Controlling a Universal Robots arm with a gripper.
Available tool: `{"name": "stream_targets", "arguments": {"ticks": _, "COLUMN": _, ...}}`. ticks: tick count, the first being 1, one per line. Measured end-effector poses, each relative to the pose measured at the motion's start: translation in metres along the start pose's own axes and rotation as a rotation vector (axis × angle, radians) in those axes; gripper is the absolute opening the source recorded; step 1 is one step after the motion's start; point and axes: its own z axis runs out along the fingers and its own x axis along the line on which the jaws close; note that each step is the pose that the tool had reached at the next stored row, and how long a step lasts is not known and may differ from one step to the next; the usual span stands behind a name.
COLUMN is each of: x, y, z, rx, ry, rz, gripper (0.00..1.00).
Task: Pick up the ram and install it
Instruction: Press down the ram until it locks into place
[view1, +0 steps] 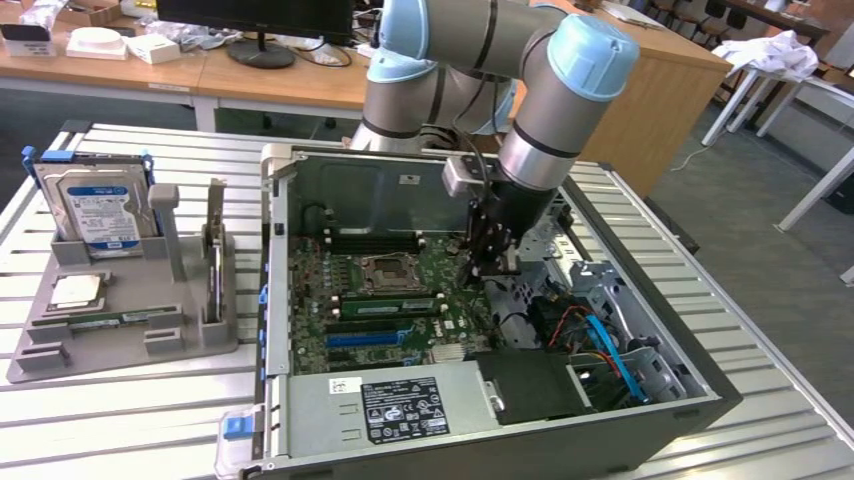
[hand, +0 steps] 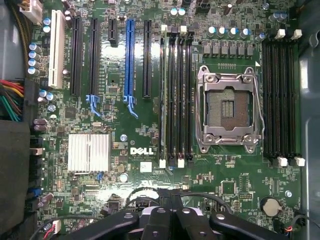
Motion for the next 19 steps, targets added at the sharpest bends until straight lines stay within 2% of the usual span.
{"name": "stream_targets", "arguments": {"ticks": 2, "x": 0.000, "y": 0.0039, "z": 0.0004, "rx": 0.0000, "ry": 0.0001, "rz": 0.000, "gripper": 0.10}}
{"name": "stream_targets", "arguments": {"ticks": 4, "x": 0.000, "y": 0.0113, "z": 0.0025, "rx": 0.0001, "ry": 0.0001, "rz": 0.000, "gripper": 0.10}}
{"name": "stream_targets", "arguments": {"ticks": 8, "x": 0.001, "y": 0.0259, "z": 0.0101, "rx": 0.0002, "ry": -0.0001, "rz": 0.000, "gripper": 0.10}}
{"name": "stream_targets", "arguments": {"ticks": 10, "x": 0.001, "y": 0.0304, "z": 0.0142, "rx": 0.0002, "ry": 0.0000, "rz": 0.000, "gripper": 0.10}}
{"name": "stream_targets", "arguments": {"ticks": 19, "x": 0.001, "y": 0.0320, "z": 0.0306, "rx": 0.0001, "ry": 0.0000, "rz": 0.000, "gripper": 0.10}}
